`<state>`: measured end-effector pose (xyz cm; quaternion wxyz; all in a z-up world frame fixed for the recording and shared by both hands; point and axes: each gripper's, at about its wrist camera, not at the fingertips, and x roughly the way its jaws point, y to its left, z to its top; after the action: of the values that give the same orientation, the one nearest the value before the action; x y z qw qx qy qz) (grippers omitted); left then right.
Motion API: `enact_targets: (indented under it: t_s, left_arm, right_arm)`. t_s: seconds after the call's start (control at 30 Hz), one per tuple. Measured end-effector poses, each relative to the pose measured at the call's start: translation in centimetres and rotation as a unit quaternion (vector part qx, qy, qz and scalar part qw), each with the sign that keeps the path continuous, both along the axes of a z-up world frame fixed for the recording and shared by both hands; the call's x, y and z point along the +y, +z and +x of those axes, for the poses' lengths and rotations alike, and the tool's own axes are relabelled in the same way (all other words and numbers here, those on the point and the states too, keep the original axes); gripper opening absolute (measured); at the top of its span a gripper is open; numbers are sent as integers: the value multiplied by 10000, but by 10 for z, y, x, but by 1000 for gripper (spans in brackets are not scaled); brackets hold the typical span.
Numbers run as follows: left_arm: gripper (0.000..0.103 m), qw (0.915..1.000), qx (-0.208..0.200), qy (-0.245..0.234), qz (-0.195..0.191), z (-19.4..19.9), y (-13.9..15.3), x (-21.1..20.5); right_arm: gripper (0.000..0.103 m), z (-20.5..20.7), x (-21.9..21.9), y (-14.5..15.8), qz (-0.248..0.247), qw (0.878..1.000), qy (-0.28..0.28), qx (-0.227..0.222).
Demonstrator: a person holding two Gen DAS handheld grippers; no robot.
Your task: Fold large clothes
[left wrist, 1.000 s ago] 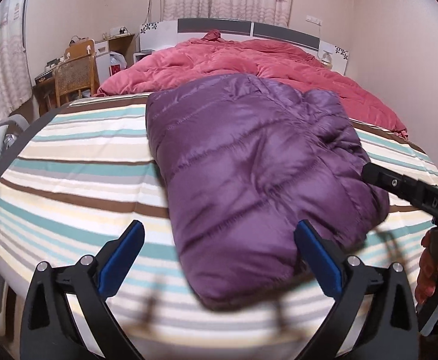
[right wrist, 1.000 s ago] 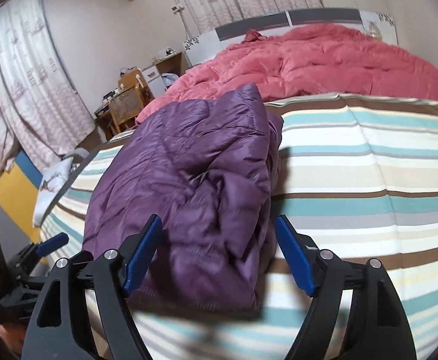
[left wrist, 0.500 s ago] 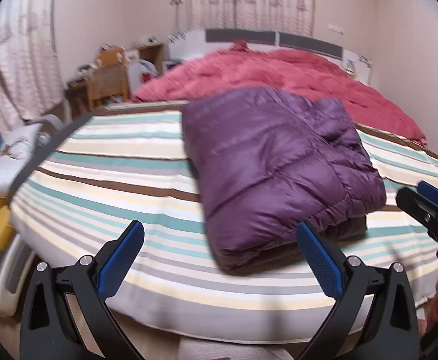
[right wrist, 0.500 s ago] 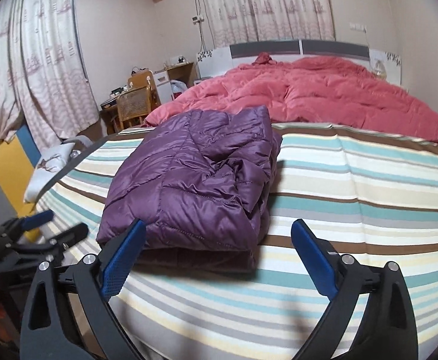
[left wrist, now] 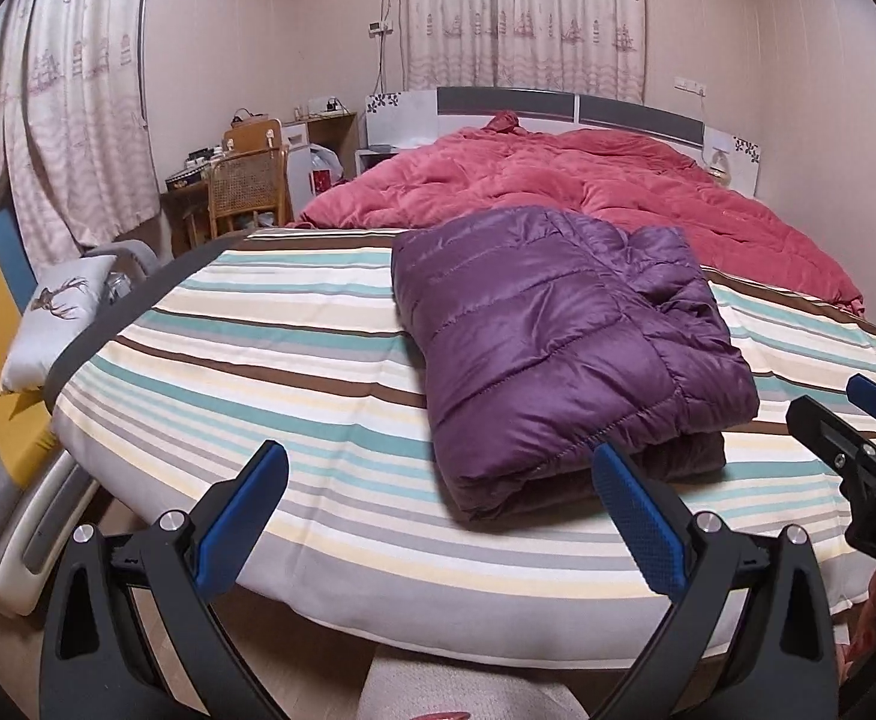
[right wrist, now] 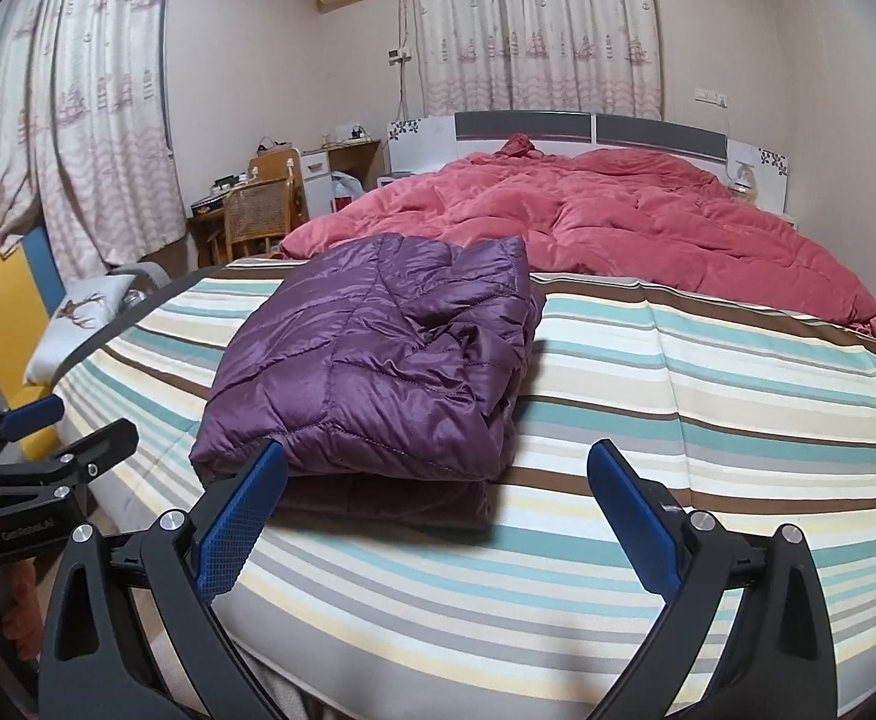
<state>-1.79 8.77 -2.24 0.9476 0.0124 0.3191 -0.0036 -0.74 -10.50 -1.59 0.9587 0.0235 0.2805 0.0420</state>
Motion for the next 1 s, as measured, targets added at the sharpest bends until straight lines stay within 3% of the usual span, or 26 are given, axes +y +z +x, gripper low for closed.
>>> enact_targets:
  t_s: [1.0]
  left_arm:
    - [101, 10000, 15, -19, -63, -1, -2, 0]
  right_arm:
    - [100, -2, 3, -2, 29, 10000, 65, 47]
